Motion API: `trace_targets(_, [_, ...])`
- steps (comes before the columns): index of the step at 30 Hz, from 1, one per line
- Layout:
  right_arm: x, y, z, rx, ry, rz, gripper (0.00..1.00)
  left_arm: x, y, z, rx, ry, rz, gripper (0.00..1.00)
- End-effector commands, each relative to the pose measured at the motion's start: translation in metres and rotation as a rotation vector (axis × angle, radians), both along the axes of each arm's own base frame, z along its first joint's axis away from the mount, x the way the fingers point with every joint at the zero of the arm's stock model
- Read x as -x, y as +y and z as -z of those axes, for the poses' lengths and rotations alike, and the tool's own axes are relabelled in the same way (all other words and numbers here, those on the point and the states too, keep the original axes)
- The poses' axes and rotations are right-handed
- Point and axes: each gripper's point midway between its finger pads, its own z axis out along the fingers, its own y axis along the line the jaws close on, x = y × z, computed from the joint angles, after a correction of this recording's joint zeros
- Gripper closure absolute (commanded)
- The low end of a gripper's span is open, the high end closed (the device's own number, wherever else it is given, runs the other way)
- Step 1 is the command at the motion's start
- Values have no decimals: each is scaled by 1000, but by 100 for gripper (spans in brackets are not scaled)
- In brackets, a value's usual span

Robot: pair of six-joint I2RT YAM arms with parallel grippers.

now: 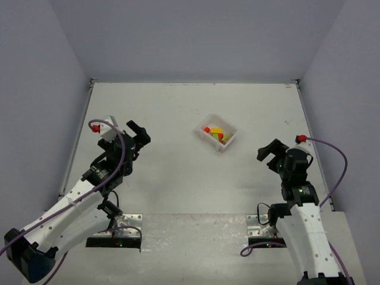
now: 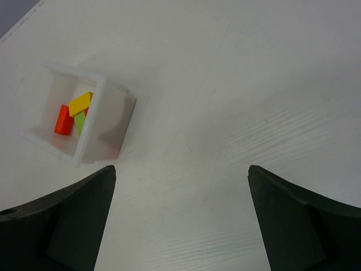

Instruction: Build the wood block tower

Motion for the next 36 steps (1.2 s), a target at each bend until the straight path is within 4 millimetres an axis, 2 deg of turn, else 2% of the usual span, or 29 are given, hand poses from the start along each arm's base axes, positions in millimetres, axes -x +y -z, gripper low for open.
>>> trace_targets(1, [-3, -11, -17, 38, 9, 47, 1, -1, 4, -2, -10, 19, -25, 0])
trace_targets(4, [-2, -12, -18, 29, 44, 66, 1, 0, 5, -3, -12, 15, -27, 0])
trace_targets(6, [-8, -1, -24, 31, 16, -15, 1, 1, 5, -4, -11, 10, -21, 0])
trace_targets(11, [-16, 5, -30, 9, -7, -44, 1, 3, 5, -8, 2, -16, -10, 0])
trace_targets(14, [-25, 31, -40, -36, -35, -189, 1, 4, 3, -8, 13, -24, 4, 0])
trace_targets(18, [-46, 60, -45, -81, -9, -322, 1, 1, -3, -5, 17, -28, 34, 0])
trace_targets(20, [-59, 63, -40, -31, 38, -309, 1, 0, -5, -4, 15, -24, 40, 0])
trace_targets(23, [-85, 82, -34, 59, 110, -321, 1, -1, -5, -1, 10, -15, 35, 0])
trace_targets(25, [-105, 90, -39, 40, 136, -306, 1, -2, -6, 0, 10, -11, 40, 0])
trace_targets(26, [-111, 93, -24, 40, 190, -303, 1, -1, -6, 0, 9, -10, 41, 0])
trace_targets(28, [-125, 93, -18, 48, 225, -266, 4, -1, -6, 0, 10, -11, 40, 0])
trace_targets(30, [-134, 93, 4, 71, 293, -232, 8, -1, -6, 0, 12, -12, 41, 0])
trace_targets(32, [-140, 93, 8, 83, 308, -207, 16, -1, -6, 0, 13, -14, 41, 0])
trace_targets(34, [-144, 97, 33, 109, 369, -214, 29, 0, -4, 0, 11, -16, 31, 0])
trace_targets(36, [-147, 104, 38, 127, 387, -228, 38, 0, -2, -1, 15, -21, 22, 0])
